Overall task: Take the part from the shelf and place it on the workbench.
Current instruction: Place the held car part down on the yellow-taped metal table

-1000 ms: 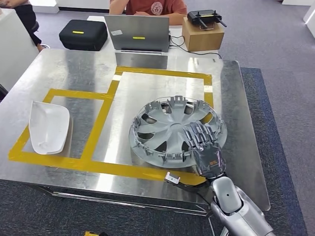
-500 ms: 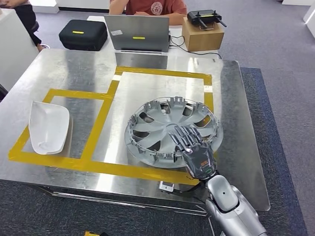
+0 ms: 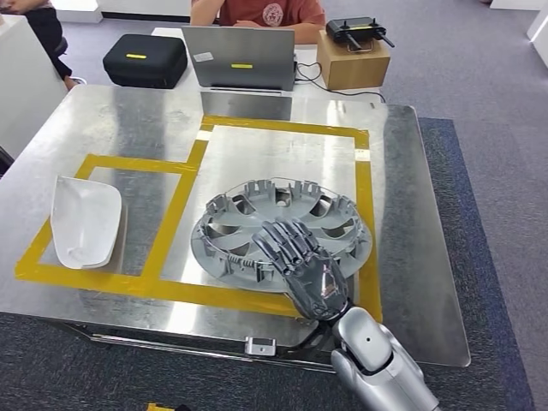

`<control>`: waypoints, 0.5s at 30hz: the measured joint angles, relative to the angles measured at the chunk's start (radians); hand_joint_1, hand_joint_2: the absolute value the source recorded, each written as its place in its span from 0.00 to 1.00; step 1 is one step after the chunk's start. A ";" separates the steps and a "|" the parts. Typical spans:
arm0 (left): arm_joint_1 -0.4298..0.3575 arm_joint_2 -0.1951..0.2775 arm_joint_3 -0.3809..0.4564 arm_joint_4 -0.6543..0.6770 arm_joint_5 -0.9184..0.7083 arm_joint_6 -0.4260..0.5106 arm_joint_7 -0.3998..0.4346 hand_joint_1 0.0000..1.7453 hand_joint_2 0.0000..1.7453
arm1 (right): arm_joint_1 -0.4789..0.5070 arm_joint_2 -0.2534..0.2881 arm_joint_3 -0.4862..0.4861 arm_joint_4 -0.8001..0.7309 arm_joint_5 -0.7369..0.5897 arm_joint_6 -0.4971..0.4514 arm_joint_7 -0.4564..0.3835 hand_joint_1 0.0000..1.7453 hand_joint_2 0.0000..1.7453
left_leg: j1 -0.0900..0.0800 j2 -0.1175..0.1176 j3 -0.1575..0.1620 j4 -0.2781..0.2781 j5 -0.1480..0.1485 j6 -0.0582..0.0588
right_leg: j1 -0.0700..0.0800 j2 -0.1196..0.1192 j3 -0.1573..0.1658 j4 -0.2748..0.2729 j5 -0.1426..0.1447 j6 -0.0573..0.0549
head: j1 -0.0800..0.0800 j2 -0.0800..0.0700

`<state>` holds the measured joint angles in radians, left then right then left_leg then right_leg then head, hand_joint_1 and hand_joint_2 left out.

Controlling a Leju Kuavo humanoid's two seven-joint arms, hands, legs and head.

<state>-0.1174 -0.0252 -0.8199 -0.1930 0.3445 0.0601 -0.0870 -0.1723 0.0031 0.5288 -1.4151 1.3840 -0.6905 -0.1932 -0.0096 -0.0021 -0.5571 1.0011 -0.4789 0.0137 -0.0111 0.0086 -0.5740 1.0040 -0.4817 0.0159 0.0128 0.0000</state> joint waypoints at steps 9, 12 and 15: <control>0.000 0.000 0.006 0.000 0.000 -0.003 0.000 0.00 0.00 | -0.001 0.010 0.027 -0.015 -0.068 0.000 -0.075 0.00 1.00 | 0.000 0.000 0.000 0.000 0.000 0.000 | 0.000 0.000 0.000 0.000 0.000 0.000 | 0.000 0.000; 0.000 0.000 0.013 0.000 -0.001 -0.004 0.000 0.00 0.00 | -0.002 0.011 0.047 -0.024 -0.076 0.000 -0.079 0.00 1.00 | 0.000 0.000 0.000 0.000 0.000 0.000 | 0.000 0.000 0.000 0.000 0.000 0.000 | 0.000 0.000; 0.000 -0.001 0.018 0.000 -0.001 -0.006 0.000 0.00 0.00 | -0.005 0.011 0.061 -0.029 -0.072 0.000 -0.063 0.00 1.00 | 0.000 0.000 0.000 0.000 0.000 0.000 | 0.000 0.000 0.000 0.000 0.000 0.000 | 0.000 0.000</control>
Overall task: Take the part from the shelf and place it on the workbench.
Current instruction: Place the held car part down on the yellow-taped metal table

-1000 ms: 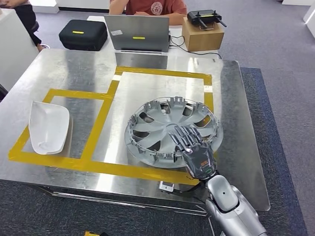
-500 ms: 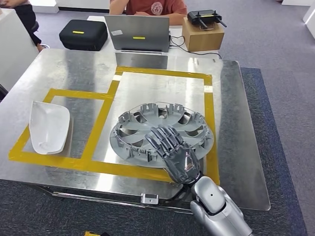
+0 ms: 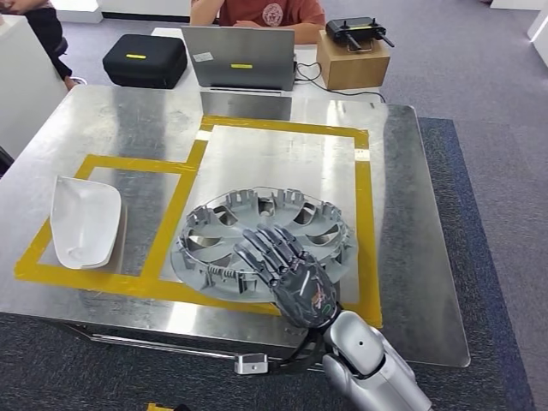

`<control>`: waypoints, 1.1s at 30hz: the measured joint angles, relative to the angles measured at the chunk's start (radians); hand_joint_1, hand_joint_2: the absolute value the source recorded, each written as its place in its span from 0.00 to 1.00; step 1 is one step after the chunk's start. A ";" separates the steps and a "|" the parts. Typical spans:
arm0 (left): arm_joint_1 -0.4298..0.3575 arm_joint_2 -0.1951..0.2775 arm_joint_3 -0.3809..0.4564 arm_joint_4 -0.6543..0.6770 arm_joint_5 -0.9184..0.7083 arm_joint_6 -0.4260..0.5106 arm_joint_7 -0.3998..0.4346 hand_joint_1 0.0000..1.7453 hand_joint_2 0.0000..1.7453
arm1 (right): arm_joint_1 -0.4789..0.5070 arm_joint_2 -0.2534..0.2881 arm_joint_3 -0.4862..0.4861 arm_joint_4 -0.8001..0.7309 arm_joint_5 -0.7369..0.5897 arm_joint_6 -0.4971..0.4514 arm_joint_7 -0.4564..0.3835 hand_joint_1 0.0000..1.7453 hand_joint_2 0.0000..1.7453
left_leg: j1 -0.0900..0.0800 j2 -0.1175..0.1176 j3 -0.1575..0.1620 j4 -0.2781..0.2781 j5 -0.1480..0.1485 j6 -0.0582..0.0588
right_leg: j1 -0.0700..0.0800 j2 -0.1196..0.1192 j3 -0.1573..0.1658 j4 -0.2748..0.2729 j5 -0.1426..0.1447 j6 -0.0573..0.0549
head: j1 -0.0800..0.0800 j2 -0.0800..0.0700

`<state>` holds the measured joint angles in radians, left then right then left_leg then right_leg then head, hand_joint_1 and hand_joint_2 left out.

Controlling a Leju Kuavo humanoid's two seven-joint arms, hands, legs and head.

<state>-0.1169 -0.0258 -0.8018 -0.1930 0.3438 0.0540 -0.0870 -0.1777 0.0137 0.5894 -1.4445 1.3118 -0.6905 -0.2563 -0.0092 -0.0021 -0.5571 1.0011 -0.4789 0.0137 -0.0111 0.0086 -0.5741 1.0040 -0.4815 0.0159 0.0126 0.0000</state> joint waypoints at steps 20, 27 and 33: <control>0.026 -0.001 0.055 0.000 0.027 0.017 -0.002 0.00 0.00 | -0.067 -0.074 -0.003 0.041 0.239 0.468 0.645 0.00 1.00 | -0.001 0.000 0.000 0.000 0.000 0.000 | 0.000 0.000 0.000 0.000 0.001 0.000 | 0.000 0.000; 0.030 -0.001 0.071 0.000 0.033 0.018 -0.003 0.00 0.00 | -0.098 -0.120 0.014 0.001 0.233 0.596 0.667 0.00 1.00 | -0.001 0.000 0.000 0.000 0.000 0.000 | 0.000 0.000 0.000 0.000 0.001 0.000 | 0.000 0.000; 0.034 -0.001 0.081 0.000 0.041 0.019 -0.011 0.00 0.00 | -0.139 -0.158 0.062 -0.038 0.226 0.698 0.657 0.00 1.00 | -0.001 0.000 0.000 0.000 0.000 0.000 | 0.000 0.000 0.000 0.000 0.001 0.000 | 0.000 0.000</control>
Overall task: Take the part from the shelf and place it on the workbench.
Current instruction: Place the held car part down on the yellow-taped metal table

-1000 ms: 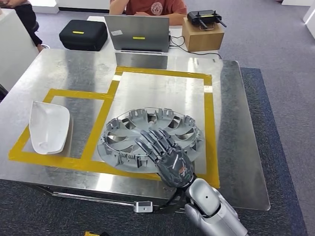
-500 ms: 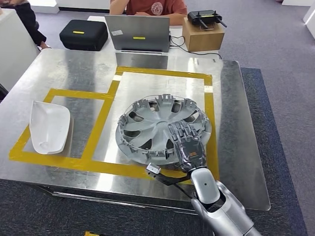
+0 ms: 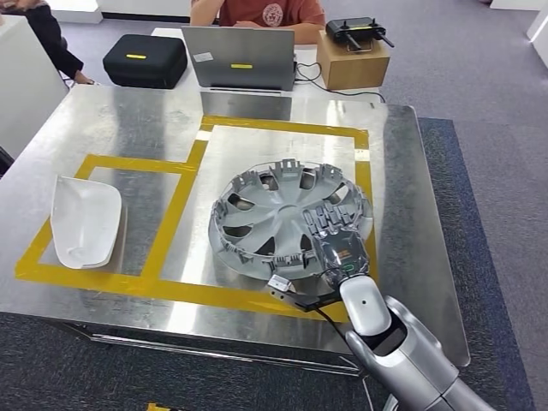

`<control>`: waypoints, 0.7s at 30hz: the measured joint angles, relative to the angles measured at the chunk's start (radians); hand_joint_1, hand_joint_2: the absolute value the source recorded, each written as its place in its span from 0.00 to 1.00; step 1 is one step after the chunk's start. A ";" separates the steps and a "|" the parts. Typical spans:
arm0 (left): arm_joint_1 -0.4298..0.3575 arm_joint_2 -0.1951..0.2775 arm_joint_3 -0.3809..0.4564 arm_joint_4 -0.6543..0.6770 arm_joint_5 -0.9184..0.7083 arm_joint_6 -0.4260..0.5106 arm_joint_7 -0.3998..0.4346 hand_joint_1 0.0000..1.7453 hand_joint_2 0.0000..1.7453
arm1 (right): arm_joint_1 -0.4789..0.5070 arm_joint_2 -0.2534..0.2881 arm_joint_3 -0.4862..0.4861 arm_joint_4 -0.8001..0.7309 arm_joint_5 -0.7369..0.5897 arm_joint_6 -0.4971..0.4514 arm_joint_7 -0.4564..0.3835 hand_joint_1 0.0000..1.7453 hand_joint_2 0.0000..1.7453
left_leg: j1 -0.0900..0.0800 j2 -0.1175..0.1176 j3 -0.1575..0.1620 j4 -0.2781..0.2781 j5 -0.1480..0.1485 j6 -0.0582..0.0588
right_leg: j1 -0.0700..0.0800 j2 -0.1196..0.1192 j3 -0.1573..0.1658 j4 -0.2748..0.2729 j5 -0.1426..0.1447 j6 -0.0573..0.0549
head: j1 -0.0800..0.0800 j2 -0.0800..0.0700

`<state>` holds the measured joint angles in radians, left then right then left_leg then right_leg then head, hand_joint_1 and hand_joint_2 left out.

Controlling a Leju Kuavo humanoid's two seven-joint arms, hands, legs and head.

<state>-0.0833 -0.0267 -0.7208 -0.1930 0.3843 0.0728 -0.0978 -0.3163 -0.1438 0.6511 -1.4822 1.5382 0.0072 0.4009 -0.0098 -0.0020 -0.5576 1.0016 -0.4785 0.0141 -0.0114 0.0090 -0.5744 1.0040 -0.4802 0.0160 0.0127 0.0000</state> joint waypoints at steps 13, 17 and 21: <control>0.005 0.000 0.016 0.000 0.004 -0.008 -0.014 0.00 0.00 | -0.142 -0.074 0.134 -0.043 -0.194 0.188 -0.110 0.00 1.00 | 0.000 0.000 0.000 0.000 0.001 0.001 | 0.000 0.000 0.000 0.000 0.001 0.001 | 0.000 0.000; 0.004 0.001 0.016 0.000 0.002 -0.016 -0.019 0.00 0.00 | -0.207 -0.106 0.177 -0.048 -0.329 0.236 -0.162 0.00 1.00 | 0.000 0.000 0.000 0.000 0.001 0.001 | 0.000 0.000 0.000 0.000 0.001 0.001 | 0.000 0.000; 0.004 0.004 0.017 0.000 -0.001 -0.022 -0.025 0.00 0.00 | -0.302 -0.161 0.245 -0.054 -0.460 0.273 -0.196 0.00 1.00 | 0.000 0.000 -0.001 0.000 0.002 0.001 | 0.000 0.000 0.000 0.000 0.002 0.001 | 0.000 0.000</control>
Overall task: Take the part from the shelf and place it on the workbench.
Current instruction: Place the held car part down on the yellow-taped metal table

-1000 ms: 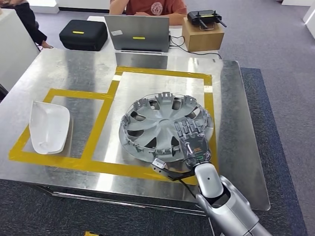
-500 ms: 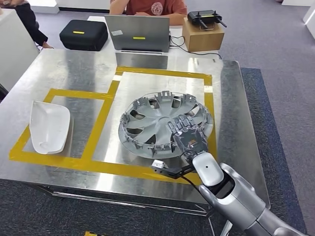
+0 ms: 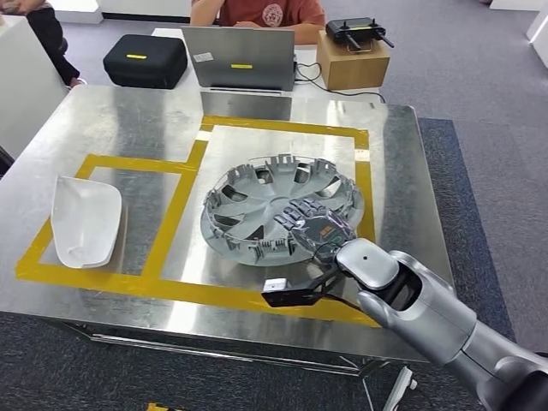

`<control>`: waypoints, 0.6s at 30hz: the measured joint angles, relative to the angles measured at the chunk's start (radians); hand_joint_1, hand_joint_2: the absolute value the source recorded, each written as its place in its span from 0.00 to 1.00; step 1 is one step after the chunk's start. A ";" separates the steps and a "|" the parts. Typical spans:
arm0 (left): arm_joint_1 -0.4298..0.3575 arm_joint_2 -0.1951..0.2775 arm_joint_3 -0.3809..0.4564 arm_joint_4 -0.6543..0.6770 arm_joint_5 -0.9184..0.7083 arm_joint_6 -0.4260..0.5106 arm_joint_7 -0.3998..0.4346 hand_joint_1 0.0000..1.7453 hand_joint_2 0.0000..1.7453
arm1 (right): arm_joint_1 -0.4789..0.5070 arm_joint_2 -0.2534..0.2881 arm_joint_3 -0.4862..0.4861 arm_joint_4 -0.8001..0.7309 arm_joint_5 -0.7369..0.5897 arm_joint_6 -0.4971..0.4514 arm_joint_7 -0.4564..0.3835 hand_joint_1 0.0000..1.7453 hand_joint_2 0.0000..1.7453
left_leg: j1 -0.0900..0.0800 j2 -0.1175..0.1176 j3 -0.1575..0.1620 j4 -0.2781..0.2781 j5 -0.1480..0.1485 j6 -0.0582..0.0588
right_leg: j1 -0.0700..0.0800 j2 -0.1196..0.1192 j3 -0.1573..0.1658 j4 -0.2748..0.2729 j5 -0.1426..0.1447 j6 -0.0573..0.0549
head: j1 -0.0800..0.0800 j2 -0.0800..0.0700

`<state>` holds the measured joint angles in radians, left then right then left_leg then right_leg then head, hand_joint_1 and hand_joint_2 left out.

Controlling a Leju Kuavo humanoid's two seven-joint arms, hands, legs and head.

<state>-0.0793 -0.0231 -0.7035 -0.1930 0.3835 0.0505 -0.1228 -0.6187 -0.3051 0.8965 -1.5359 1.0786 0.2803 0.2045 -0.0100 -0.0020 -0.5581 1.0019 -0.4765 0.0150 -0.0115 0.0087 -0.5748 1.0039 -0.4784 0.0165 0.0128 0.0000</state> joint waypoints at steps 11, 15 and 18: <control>0.000 0.001 0.000 0.000 -0.001 -0.001 0.000 0.00 0.00 | -0.045 -0.036 0.049 -0.003 -0.042 0.002 -0.003 0.00 1.00 | 0.000 0.000 0.000 0.000 0.000 0.000 | 0.000 0.000 0.000 0.000 0.000 0.000 | 0.000 0.000; 0.000 0.001 0.001 0.000 -0.003 -0.001 0.000 0.00 0.00 | -0.050 -0.042 0.062 -0.003 -0.046 0.003 -0.004 0.00 1.00 | 0.000 0.000 -0.001 0.000 0.000 0.000 | 0.000 0.000 -0.001 0.000 0.000 0.000 | 0.000 0.000; 0.000 0.002 0.001 0.000 -0.006 -0.003 0.000 0.00 0.00 | -0.058 -0.046 0.073 -0.003 -0.064 0.005 -0.008 0.00 1.00 | 0.000 0.000 -0.001 0.000 0.000 0.000 | 0.000 0.000 -0.001 0.000 0.000 0.000 | 0.000 0.000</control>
<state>-0.0795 -0.0212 -0.7027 -0.1930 0.3778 0.0473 -0.1230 -0.6764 -0.3514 0.9691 -1.5389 1.0147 0.2853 0.1962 -0.0100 -0.0020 -0.5588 1.0020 -0.4762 0.0151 -0.0115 0.0085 -0.5754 1.0039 -0.4780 0.0168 0.0128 0.0000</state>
